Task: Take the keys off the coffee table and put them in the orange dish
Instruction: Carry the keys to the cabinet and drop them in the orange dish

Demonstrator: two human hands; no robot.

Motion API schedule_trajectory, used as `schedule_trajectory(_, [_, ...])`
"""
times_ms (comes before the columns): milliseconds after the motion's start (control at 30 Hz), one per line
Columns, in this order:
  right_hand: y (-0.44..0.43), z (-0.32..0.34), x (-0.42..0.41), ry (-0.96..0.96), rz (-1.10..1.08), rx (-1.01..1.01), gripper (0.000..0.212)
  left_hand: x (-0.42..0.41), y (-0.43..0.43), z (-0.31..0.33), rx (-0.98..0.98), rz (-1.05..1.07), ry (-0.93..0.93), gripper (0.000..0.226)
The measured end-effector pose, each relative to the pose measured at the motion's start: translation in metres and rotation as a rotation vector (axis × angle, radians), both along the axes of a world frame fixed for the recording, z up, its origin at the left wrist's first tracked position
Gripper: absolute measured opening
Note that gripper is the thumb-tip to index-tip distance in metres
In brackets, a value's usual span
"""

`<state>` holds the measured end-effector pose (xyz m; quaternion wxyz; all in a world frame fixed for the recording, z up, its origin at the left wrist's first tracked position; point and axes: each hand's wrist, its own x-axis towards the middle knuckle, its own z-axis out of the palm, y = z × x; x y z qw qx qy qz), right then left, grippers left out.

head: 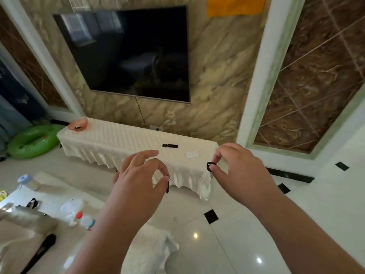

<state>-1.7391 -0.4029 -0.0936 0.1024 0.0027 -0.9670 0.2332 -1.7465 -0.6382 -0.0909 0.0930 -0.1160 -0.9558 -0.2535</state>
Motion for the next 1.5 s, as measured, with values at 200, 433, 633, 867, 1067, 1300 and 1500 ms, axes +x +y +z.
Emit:
schedule_trajectory(200, [0.025,-0.01,-0.053,-0.014,0.02,0.007,0.011,-0.051,0.03,-0.011,0.012,-0.002,-0.043,0.007])
schedule_trajectory(433, [0.029,-0.028,-0.141,-0.057,0.012,0.048,0.011,-0.142,0.036,-0.036,0.03,-0.004,-0.089,0.007])
schedule_trajectory(633, [0.016,-0.023,-0.238,-0.03,-0.006,0.115,0.013,-0.237,0.014,-0.049,0.054,0.004,-0.112,0.005])
schedule_trajectory(867, [-0.033,-0.022,-0.333,-0.035,0.066,0.141,0.013,-0.317,-0.03,-0.046,0.062,0.091,-0.111,0.005])
schedule_trajectory(1067, [-0.098,-0.022,-0.399,-0.062,0.267,0.127,0.008,-0.339,-0.081,-0.046,0.115,0.234,-0.085,0.005])
schedule_trajectory(1300, [-0.193,-0.031,-0.476,-0.064,0.545,0.07,0.009,-0.356,-0.14,-0.049,0.076,0.536,-0.1,0.002])
schedule_trajectory(1500, [-0.251,-0.03,-0.556,-0.087,0.743,0.014,0.011,-0.385,-0.168,-0.032,0.049,0.766,-0.119,0.007])
